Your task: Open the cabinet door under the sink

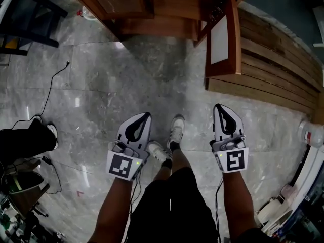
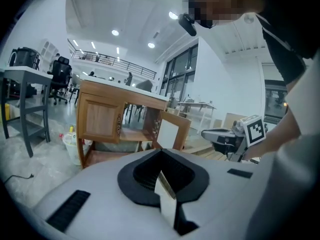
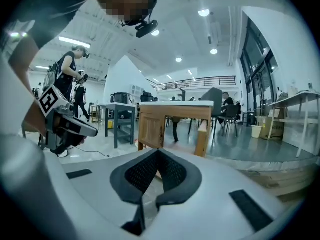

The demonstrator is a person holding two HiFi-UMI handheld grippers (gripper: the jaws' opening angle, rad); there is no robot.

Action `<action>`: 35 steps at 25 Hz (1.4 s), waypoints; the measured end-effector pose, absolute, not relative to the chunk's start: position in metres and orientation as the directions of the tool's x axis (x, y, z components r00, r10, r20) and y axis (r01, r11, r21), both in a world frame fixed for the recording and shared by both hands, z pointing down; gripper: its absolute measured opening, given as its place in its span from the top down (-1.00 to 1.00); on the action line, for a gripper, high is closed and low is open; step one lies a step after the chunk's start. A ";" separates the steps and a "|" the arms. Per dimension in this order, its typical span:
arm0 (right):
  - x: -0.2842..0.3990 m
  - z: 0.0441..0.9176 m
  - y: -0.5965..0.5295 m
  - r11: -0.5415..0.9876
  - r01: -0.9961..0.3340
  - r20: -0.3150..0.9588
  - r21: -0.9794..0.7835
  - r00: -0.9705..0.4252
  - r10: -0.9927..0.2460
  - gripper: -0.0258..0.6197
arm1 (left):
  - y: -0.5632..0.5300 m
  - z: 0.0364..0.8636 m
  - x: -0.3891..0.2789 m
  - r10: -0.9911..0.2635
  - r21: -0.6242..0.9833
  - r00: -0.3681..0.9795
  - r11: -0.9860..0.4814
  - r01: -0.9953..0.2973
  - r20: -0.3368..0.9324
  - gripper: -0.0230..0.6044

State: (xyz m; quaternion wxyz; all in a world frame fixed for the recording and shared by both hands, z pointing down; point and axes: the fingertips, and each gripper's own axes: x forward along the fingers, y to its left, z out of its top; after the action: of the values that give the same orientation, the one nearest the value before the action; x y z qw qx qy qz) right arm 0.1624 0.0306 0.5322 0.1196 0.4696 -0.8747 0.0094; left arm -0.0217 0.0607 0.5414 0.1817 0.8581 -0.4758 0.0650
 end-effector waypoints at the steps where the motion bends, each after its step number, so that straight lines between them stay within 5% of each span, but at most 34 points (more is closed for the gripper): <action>1: 0.156 0.526 0.034 0.566 -0.819 0.210 0.088 -0.540 -0.815 0.85 | 0.064 0.536 -0.024 -0.797 0.252 0.535 -0.477 -0.842 0.279 0.87; 21: 0.060 0.308 0.111 0.638 -0.769 0.105 -0.047 -0.639 -0.762 0.85 | 0.109 0.315 -0.045 -0.845 0.198 0.518 -0.490 -0.849 0.133 0.87; 35: 0.042 0.197 0.154 0.697 -0.714 0.020 0.066 -0.698 -0.716 0.85 | 0.153 0.211 -0.048 -0.851 0.143 0.518 -0.504 -0.852 0.090 0.87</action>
State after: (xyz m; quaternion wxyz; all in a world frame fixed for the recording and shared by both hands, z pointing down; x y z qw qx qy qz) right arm 0.0420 0.1539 0.1971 0.0222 0.3881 -0.9210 -0.0265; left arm -0.0482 0.1527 0.2112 0.0845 0.8670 -0.4910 0.0039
